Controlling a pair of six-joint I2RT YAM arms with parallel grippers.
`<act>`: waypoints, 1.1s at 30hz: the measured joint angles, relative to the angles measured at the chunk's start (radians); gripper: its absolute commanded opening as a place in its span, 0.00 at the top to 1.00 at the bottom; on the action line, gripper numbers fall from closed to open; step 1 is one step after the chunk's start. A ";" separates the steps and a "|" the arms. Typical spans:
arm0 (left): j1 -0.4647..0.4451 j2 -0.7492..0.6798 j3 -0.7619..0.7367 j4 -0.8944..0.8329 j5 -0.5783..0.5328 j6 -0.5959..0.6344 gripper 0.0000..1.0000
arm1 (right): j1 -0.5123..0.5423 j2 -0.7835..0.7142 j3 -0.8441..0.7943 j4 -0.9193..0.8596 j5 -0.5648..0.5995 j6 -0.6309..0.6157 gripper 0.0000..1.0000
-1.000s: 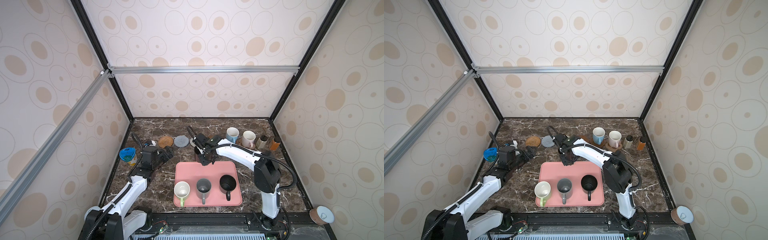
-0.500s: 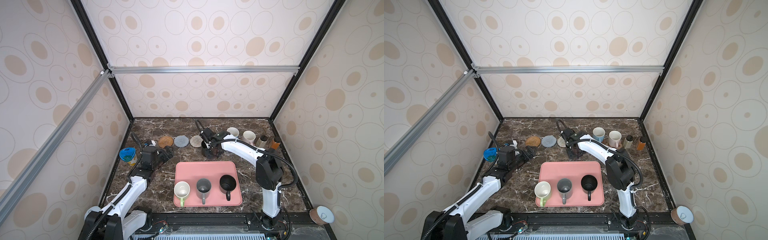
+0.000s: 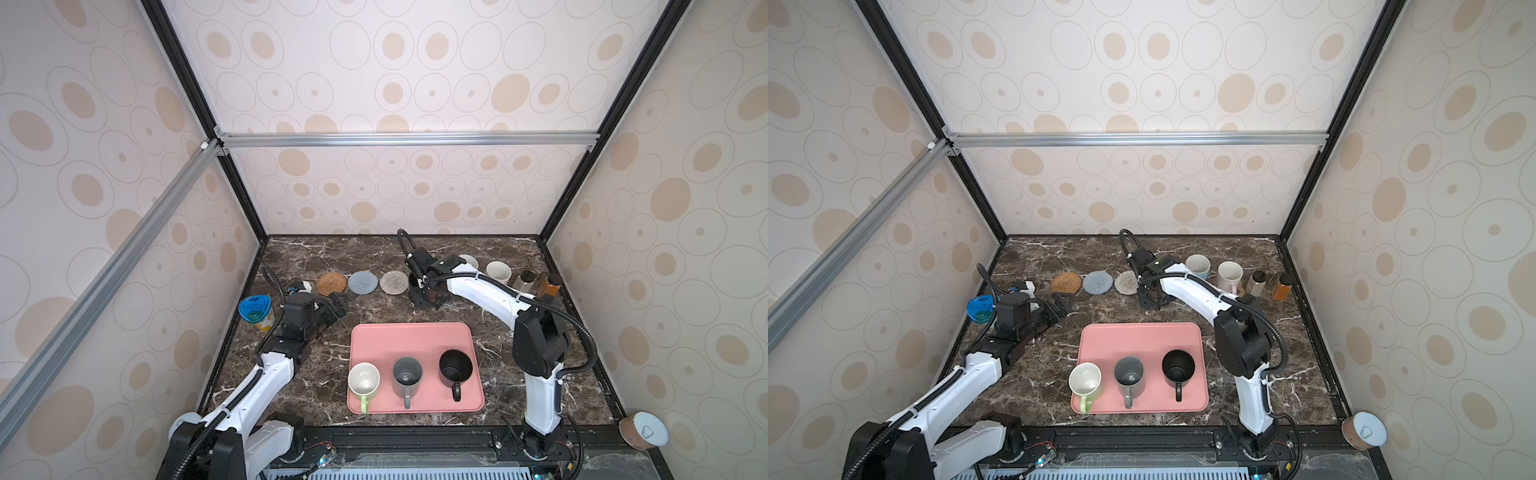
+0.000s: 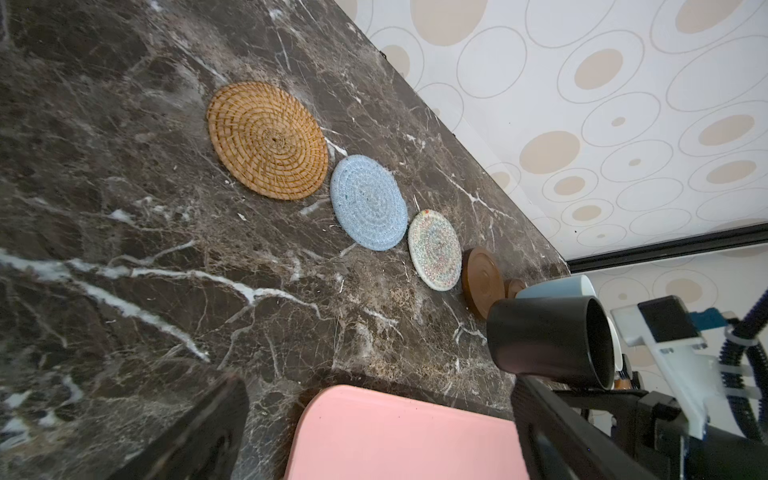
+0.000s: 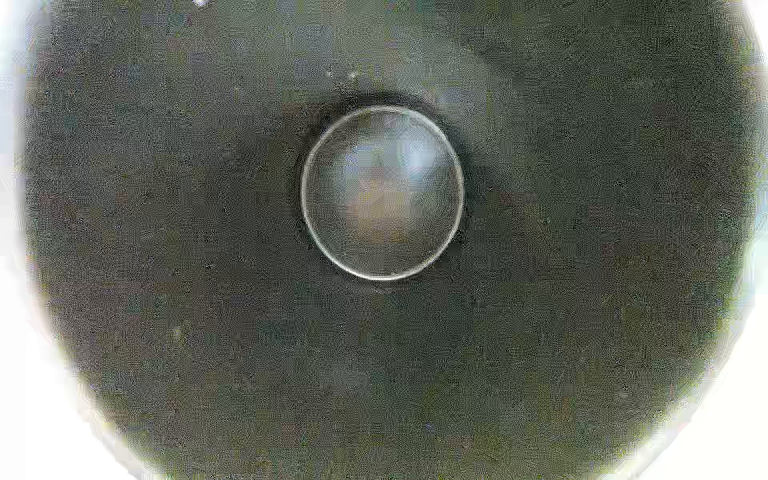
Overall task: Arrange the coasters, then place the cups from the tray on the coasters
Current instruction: 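Carry the black mug with the right gripper toward the coasters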
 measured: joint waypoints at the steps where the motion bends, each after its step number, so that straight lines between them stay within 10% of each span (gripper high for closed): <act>1: 0.000 -0.001 0.000 0.000 0.000 0.000 0.00 | -0.005 0.006 0.013 0.000 0.005 0.003 0.92; 33: 0.002 -0.023 -0.024 0.006 0.003 0.019 0.00 | -0.061 0.193 0.246 -0.054 0.058 0.063 0.91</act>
